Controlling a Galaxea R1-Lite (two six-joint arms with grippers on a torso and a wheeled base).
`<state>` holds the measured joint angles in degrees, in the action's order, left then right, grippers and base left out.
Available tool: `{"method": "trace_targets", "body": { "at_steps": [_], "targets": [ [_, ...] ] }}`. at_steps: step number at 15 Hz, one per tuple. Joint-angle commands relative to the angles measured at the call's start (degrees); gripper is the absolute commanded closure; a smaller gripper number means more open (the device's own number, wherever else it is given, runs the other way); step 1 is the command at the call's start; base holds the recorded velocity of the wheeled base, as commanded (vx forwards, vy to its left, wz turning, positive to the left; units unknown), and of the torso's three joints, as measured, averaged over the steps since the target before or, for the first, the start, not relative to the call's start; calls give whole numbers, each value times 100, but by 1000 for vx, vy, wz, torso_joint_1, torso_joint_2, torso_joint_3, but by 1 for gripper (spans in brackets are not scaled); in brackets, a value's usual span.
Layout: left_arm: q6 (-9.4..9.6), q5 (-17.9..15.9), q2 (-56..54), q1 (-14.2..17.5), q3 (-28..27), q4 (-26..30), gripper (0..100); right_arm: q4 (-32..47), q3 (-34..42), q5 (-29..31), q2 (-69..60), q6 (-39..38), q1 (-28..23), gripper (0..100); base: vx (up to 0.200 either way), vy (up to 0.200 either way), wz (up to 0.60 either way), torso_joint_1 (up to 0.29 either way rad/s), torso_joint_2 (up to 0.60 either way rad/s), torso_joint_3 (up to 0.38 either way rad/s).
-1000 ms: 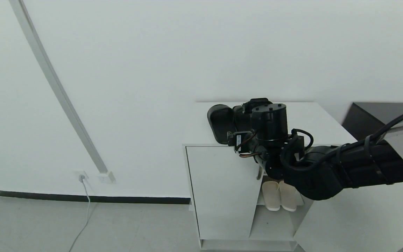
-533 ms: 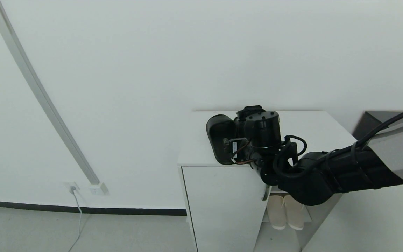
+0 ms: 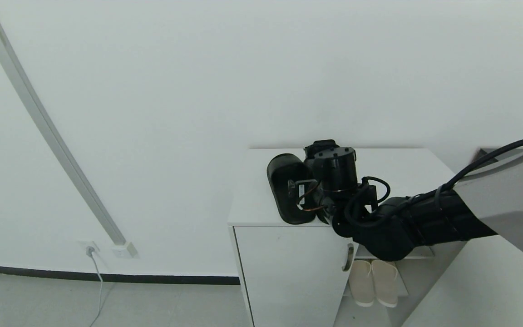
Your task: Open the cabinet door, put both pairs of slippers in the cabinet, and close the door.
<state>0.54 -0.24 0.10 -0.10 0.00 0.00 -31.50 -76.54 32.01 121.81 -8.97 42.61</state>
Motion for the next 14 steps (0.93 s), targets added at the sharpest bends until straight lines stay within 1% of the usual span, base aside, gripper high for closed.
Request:
{"method": "trace_targets", "body": {
  "at_steps": [1, 6, 10, 14],
  "targets": [
    [-1, -2, -1, 1, 0, 0, 100, 4, -291, -11, 335, 18, -103, 0, 0, 0, 0, 0, 0, 0],
    [-1, -2, -1, 1, 0, 0, 100, 65, -1117, -64, 897, 45, -262, 0, 0, 0, 0, 0, 0, 0],
    [-1, -2, -1, 1, 0, 0, 100, 65, -1381, -64, 1073, 45, -323, 0, 0, 0, 0, 0, 0, 0],
    [-1, -2, -1, 1, 0, 0, 100, 48, -1460, -64, 1117, 36, -367, 0, 0, 0, 0, 0, 0, 0]
  ]
}}
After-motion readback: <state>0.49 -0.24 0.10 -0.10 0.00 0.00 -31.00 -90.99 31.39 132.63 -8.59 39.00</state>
